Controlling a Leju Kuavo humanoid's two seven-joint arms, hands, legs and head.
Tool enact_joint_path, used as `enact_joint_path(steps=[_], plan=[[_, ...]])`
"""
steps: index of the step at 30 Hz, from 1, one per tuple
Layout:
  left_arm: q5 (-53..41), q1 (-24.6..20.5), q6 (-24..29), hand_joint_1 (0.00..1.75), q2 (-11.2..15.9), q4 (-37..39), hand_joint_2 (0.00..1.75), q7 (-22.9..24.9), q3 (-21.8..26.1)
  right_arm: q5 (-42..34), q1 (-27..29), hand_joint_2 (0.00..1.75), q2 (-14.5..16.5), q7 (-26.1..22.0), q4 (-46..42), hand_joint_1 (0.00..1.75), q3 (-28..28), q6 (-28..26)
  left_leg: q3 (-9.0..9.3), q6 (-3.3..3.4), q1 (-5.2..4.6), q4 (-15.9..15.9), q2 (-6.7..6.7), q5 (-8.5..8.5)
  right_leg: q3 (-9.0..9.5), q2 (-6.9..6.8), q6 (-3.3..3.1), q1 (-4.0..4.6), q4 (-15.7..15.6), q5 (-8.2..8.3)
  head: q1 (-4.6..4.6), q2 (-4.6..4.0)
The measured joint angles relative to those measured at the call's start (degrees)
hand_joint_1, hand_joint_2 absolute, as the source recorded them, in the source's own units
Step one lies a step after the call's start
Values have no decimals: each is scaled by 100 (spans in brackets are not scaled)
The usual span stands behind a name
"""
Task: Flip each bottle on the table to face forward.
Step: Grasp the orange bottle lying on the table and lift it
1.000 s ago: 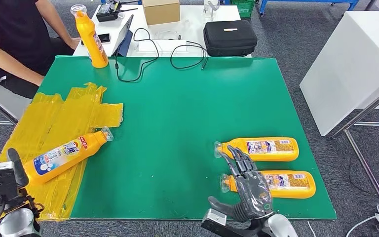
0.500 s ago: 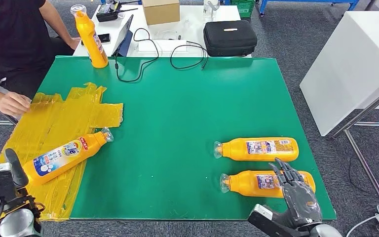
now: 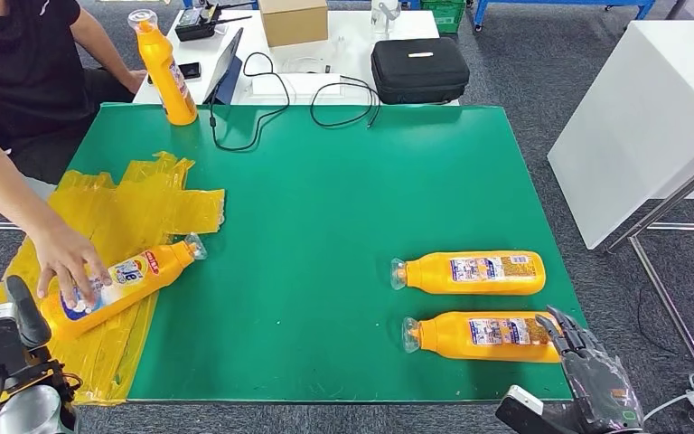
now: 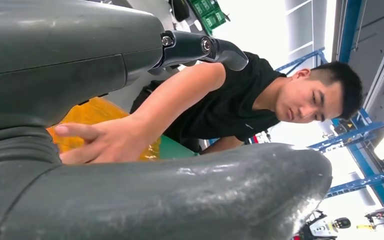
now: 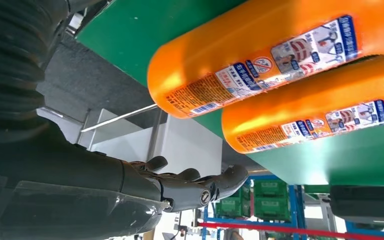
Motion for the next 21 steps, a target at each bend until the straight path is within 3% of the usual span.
enact_joint_path(steps=[21], plan=[[106,-2,-78,0,0,0,0,-38,-67,267,-549,175,-9,34,566,0,208,59,-1,0,0,0,0,1,2,0,0,0,0,0,0,0]])
